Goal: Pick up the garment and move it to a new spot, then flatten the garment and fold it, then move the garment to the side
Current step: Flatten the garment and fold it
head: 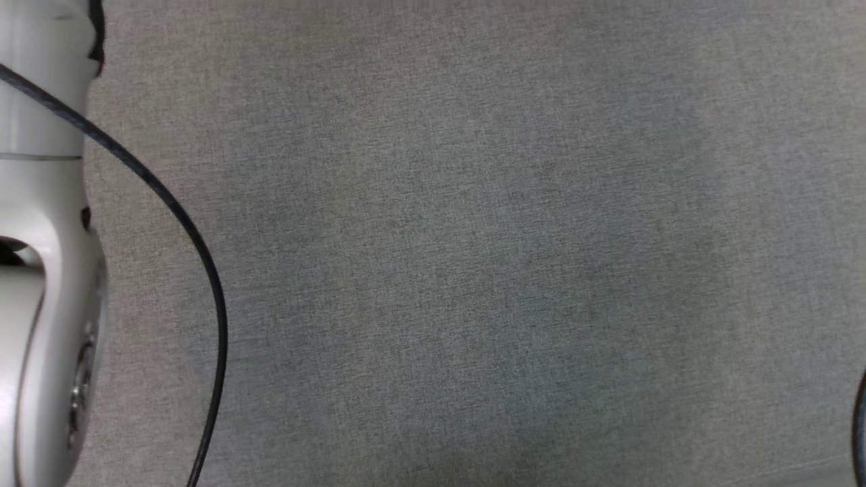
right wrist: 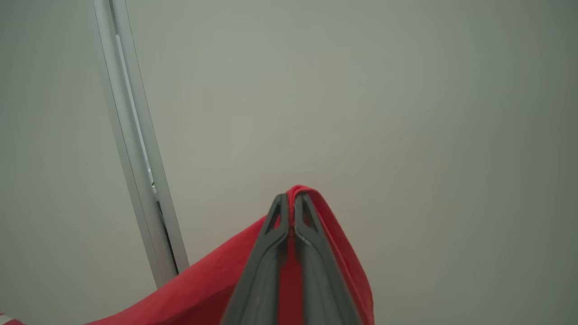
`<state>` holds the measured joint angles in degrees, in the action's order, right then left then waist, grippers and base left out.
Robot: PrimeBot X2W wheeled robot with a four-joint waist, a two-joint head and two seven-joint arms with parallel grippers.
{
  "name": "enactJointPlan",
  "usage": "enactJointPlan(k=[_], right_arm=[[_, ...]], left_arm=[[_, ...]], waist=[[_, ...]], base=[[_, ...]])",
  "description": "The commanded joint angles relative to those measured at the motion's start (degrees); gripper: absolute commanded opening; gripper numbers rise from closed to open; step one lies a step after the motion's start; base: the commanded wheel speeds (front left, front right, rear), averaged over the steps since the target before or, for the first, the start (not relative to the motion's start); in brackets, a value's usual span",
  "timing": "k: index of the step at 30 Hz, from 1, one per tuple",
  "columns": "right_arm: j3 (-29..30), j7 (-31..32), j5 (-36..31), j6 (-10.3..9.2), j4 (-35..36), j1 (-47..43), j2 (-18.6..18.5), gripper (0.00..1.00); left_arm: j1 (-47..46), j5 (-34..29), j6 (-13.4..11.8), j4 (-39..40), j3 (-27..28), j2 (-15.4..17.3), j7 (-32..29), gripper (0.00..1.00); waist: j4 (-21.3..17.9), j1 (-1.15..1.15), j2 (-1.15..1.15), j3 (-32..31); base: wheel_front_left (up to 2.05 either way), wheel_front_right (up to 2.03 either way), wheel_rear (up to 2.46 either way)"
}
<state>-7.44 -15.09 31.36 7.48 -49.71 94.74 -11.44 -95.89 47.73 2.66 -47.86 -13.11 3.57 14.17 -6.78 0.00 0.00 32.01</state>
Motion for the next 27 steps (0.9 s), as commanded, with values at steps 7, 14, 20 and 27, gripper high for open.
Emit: enactJointPlan(k=[7,14,20,27], right_arm=[[-3.9,-0.1,3.5,0.03,0.5,-14.4,-1.5,0.00],[-5.7,-0.1,8.7,0.03,3.8,-25.7,-2.0,0.00],[-8.3,-0.1,12.2,0.03,5.5,-34.3,-2.4,0.00],[-10.6,-0.1,14.7,0.03,4.8,-42.1,-3.7,0.00]], left_arm=[[6.7,0.1,3.0,-7.7,-4.3,-0.5,0.5,0.00],[14.0,1.5,4.0,-10.5,-5.6,-0.5,0.7,0.00],[21.0,0.8,4.5,-11.1,-7.0,-0.5,0.9,0.00],[29.7,1.7,4.8,-11.1,-7.5,-0.6,1.0,0.00]], waist=[[0.8,0.00,0.00,1.2],[1.3,0.00,0.00,-1.6],[1.3,0.00,0.00,-6.2],[1.7,0.00,0.00,-11.2]], base=[[0.00,0.00,0.00],[0.00,0.00,0.00],[0.00,0.00,0.00],[0.00,0.00,0.00]])
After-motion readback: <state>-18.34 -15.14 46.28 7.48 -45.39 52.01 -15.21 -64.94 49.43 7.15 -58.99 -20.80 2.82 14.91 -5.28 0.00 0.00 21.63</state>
